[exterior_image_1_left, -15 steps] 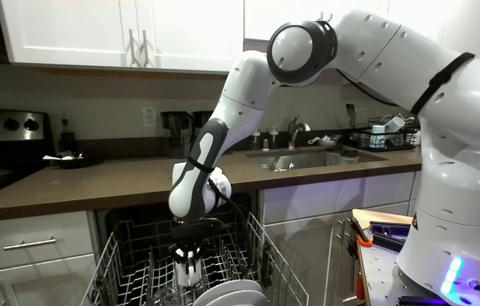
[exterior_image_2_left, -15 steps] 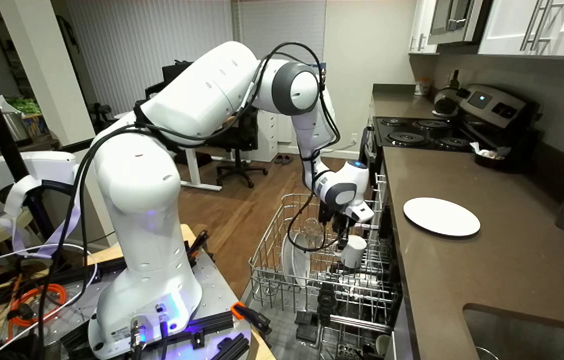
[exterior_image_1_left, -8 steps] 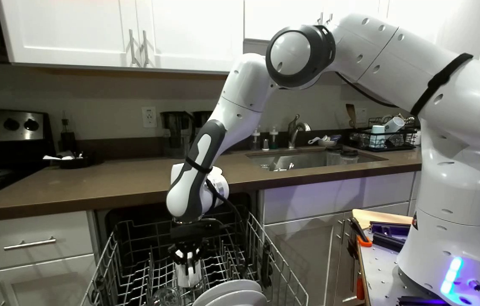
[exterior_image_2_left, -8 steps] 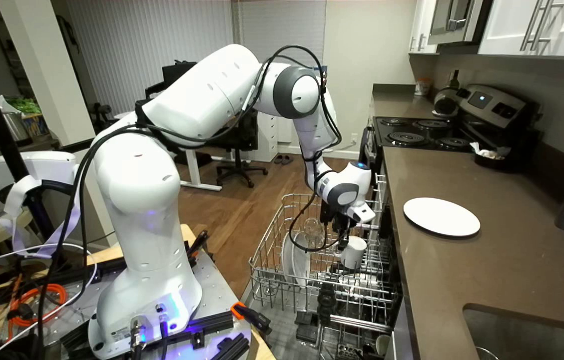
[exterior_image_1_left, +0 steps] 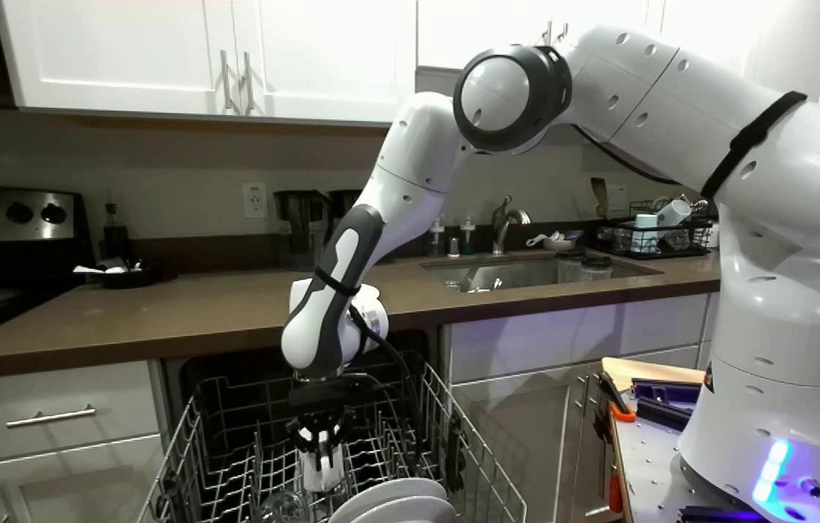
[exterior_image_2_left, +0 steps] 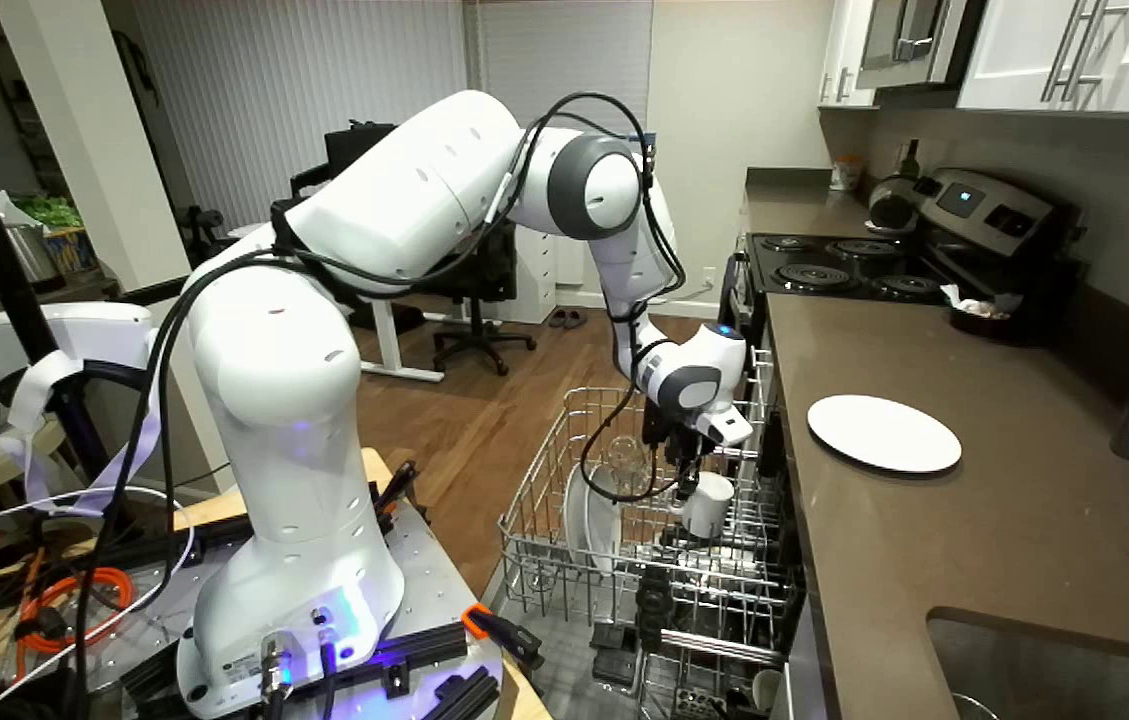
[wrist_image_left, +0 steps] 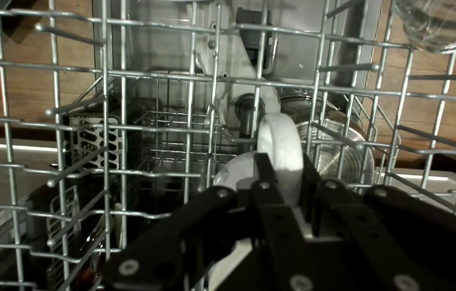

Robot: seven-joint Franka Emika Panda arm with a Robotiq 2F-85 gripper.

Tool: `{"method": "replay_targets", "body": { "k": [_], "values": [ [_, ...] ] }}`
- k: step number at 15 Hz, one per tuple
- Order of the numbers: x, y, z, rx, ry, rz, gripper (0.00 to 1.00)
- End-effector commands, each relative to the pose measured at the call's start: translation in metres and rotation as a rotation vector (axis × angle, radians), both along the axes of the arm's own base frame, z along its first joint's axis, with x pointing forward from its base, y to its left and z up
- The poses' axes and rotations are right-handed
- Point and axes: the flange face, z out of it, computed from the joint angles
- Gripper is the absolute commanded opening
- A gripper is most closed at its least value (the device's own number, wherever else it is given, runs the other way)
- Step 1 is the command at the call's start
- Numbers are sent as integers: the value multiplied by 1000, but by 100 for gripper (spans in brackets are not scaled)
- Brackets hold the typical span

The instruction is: Move the white cup towards you

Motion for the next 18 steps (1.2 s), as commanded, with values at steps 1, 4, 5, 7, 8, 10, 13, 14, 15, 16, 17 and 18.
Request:
{"method": "replay_targets", "body": {
  "k": [1, 4, 5, 7, 8, 10, 13, 14, 15, 16, 17, 18],
  "values": [
    [8, -1, 0, 26, -6, 8, 9],
    [6, 1, 7, 10, -6, 5, 9],
    [6, 2, 9, 6, -5, 4, 9],
    [5, 2, 9, 2, -3, 5, 9],
    [6, 2, 8, 6, -3, 6, 9],
    [7, 1, 4, 17, -2, 11, 9],
    [8, 1, 3, 20, 1, 10, 43],
    [8, 2, 3, 20, 3, 10, 49],
    [8, 3, 4, 21, 2, 11, 55],
    [8, 3, 5, 21, 1, 11, 61],
    [8, 4, 6, 19, 1, 11, 68],
    [9, 4, 8, 19, -1, 11, 73]
  ]
}}
